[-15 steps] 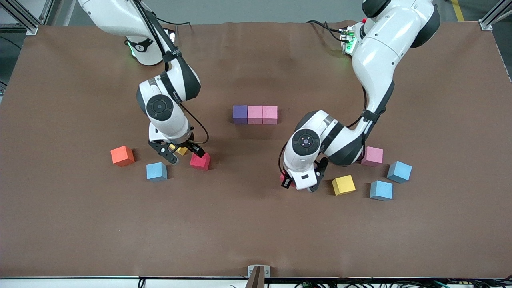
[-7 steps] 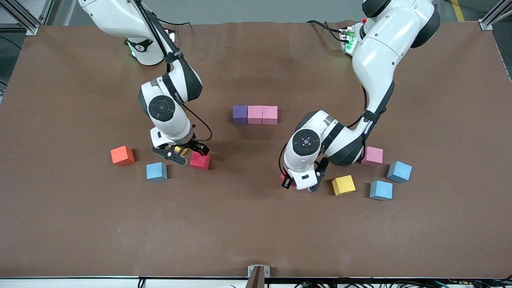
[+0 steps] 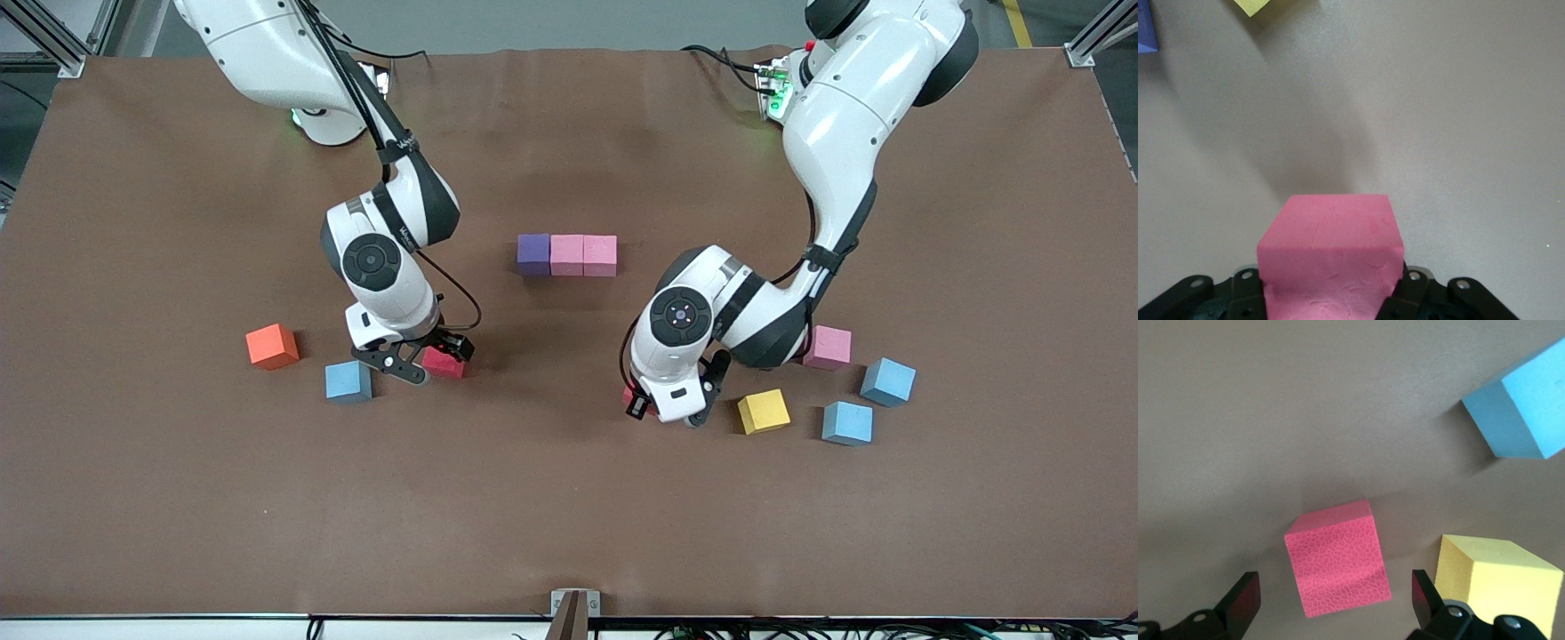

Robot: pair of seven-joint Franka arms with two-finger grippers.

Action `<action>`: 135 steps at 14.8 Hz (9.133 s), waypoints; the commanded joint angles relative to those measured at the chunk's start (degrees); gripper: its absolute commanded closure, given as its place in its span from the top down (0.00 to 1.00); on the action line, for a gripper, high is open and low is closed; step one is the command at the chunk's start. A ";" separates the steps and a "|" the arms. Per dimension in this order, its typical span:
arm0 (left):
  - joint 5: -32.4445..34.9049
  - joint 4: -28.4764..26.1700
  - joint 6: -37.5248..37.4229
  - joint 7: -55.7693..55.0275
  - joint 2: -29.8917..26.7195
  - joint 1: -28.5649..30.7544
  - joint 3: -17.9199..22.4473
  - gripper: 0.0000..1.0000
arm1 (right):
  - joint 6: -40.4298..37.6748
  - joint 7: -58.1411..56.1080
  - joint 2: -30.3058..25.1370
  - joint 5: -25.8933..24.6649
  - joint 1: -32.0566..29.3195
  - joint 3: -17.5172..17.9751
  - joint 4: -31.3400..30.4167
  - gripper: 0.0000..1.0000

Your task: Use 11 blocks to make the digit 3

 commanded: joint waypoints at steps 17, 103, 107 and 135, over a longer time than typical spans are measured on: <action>0.96 -0.44 0.47 0.22 -0.54 -0.17 0.15 0.43 | 4.11 -9.01 2.77 0.77 -1.20 0.84 -2.07 0.71; 1.05 -0.71 0.38 -0.05 -0.81 -0.35 0.41 0.44 | 7.71 2.23 -0.22 2.17 17.78 2.16 -7.08 0.03; 1.05 -0.71 0.38 -0.05 -0.81 -0.26 0.41 0.44 | 7.71 2.23 -0.22 2.17 17.78 2.16 -7.08 0.03; 1.05 -0.71 0.30 0.04 -0.89 0.00 0.41 0.44 | 8.33 2.31 1.01 2.09 18.05 2.16 -6.91 0.07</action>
